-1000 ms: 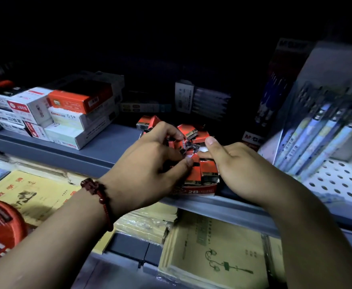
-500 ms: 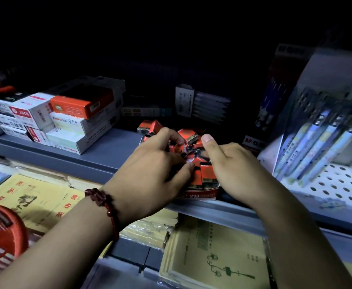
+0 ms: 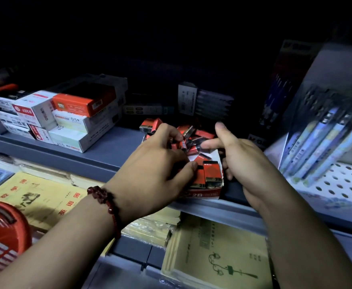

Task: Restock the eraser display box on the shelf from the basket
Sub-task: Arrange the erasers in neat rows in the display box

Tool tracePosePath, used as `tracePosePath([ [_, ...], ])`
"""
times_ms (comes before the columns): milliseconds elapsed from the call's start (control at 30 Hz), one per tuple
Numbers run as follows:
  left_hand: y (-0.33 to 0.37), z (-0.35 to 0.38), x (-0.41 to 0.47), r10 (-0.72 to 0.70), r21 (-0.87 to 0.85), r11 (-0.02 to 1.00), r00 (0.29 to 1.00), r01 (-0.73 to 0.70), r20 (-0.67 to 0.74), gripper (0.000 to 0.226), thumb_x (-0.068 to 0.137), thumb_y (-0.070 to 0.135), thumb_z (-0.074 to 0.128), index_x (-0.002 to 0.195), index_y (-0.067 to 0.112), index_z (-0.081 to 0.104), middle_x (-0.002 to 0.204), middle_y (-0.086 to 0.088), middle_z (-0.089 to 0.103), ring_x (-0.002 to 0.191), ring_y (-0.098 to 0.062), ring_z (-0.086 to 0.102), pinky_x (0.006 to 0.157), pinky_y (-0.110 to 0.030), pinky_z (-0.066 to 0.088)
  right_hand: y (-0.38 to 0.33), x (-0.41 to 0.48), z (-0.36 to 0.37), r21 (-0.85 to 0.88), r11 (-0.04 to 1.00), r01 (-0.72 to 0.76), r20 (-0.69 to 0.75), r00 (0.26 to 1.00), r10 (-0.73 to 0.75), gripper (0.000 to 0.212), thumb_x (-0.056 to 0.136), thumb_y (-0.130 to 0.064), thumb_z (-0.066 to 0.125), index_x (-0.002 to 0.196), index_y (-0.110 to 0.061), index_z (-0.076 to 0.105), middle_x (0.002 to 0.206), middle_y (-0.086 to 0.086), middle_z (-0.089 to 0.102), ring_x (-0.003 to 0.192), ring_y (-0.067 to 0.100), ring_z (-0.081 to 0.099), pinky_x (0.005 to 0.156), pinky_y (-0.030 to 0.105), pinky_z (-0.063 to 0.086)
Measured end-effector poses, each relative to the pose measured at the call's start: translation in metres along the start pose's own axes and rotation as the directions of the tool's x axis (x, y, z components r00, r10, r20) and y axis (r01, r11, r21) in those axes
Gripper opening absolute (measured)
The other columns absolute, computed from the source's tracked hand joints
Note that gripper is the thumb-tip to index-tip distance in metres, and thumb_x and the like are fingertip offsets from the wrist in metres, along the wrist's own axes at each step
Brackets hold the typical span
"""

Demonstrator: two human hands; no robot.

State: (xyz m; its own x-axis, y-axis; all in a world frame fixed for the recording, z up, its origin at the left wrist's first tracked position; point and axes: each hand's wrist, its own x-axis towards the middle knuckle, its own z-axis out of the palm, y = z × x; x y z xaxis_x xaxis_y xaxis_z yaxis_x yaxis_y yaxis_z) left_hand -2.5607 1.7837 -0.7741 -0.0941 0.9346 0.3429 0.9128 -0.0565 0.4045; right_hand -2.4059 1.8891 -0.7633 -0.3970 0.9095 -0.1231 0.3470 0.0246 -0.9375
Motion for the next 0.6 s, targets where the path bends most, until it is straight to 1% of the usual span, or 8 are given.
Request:
tracePosePath([
  [67,0.0008,0.0004,-0.0002,-0.013,-0.004,1.000,1.000,0.013,-0.006,0.042,0.094,0.055,0.045,0.096,0.026,0.075,0.122,0.011,0.040,0.096,-0.008,0.055,0.081,-0.022,0.040,0.0014,0.0005,-0.0003,0.043,0.999,0.007,0.013,1.000,-0.008,0.054,0.099,-0.066,0.042,0.096,-0.028,0.081,0.094,-0.008,0.072,0.078,0.005,0.054,0.072,0.028,0.036],
  [200,0.0015,0.0005,-0.0008,0.003,-0.039,0.999,0.999,-0.004,-0.035,0.025,0.096,0.050,0.051,0.106,0.033,0.068,0.118,0.010,0.041,0.098,-0.008,0.054,0.085,-0.025,0.044,0.0029,0.0007,-0.0013,0.043,0.999,0.034,0.041,0.999,-0.036,0.051,0.100,-0.066,0.041,0.099,-0.034,0.081,0.098,-0.007,0.074,0.077,0.003,0.055,0.068,0.026,0.036],
  [267,0.0007,-0.0001,-0.0009,0.028,-0.018,0.999,1.000,-0.028,-0.011,0.028,0.097,0.049,0.049,0.107,0.035,0.070,0.120,0.008,0.039,0.098,-0.009,0.052,0.083,-0.026,0.043,0.0030,0.0001,-0.0016,0.046,0.998,0.039,0.046,0.998,-0.041,0.050,0.100,-0.065,0.042,0.099,-0.034,0.081,0.096,-0.009,0.073,0.076,0.002,0.055,0.068,0.025,0.036],
  [367,0.0007,-0.0013,0.0002,0.102,0.020,0.995,0.995,-0.102,0.002,0.033,0.101,0.045,0.045,0.096,0.029,0.074,0.125,0.010,0.042,0.093,-0.010,0.051,0.082,-0.030,0.041,0.0043,0.0006,-0.0027,0.055,0.998,0.041,0.042,0.998,-0.044,0.050,0.099,-0.064,0.043,0.098,-0.032,0.081,0.095,-0.009,0.073,0.076,0.002,0.054,0.070,0.025,0.037],
  [400,0.0007,-0.0013,0.0008,0.132,0.043,0.990,0.991,-0.132,0.003,0.034,0.102,0.044,0.044,0.095,0.028,0.074,0.126,0.012,0.044,0.093,-0.012,0.052,0.083,-0.033,0.042,0.0050,0.0010,-0.0032,0.056,0.998,0.043,0.044,0.998,-0.046,0.050,0.099,-0.065,0.043,0.098,-0.032,0.081,0.094,-0.009,0.072,0.076,0.002,0.054,0.070,0.026,0.037],
  [467,0.0000,-0.0014,0.0016,0.176,0.082,0.981,0.984,-0.176,0.016,0.038,0.104,0.045,0.040,0.101,0.029,0.074,0.123,0.018,0.051,0.092,-0.015,0.051,0.086,-0.036,0.043,0.0056,0.0017,-0.0035,0.058,0.997,0.045,0.051,0.998,-0.048,0.050,0.099,-0.065,0.043,0.097,-0.033,0.082,0.089,-0.010,0.069,0.074,0.001,0.052,0.070,0.025,0.037],
  [533,-0.0007,-0.0021,0.0017,0.184,0.086,0.978,0.982,-0.188,0.052,0.043,0.105,0.049,0.033,0.109,0.030,0.072,0.119,0.023,0.058,0.090,-0.014,0.049,0.086,-0.037,0.043,0.0062,0.0028,-0.0038,0.050,0.998,0.046,0.050,0.998,-0.048,0.049,0.099,-0.065,0.043,0.097,-0.034,0.082,0.084,-0.013,0.066,0.073,0.000,0.051,0.071,0.025,0.037],
  [600,-0.0002,-0.0031,0.0016,0.178,0.082,0.979,0.980,-0.185,0.089,0.046,0.104,0.055,0.029,0.113,0.034,0.069,0.117,0.024,0.061,0.089,-0.013,0.048,0.088,-0.036,0.042,0.0071,0.0038,-0.0043,0.051,0.997,0.053,0.044,0.997,-0.056,0.049,0.100,-0.064,0.043,0.096,-0.034,0.082,0.072,-0.020,0.063,0.072,-0.001,0.050,0.071,0.025,0.037],
])
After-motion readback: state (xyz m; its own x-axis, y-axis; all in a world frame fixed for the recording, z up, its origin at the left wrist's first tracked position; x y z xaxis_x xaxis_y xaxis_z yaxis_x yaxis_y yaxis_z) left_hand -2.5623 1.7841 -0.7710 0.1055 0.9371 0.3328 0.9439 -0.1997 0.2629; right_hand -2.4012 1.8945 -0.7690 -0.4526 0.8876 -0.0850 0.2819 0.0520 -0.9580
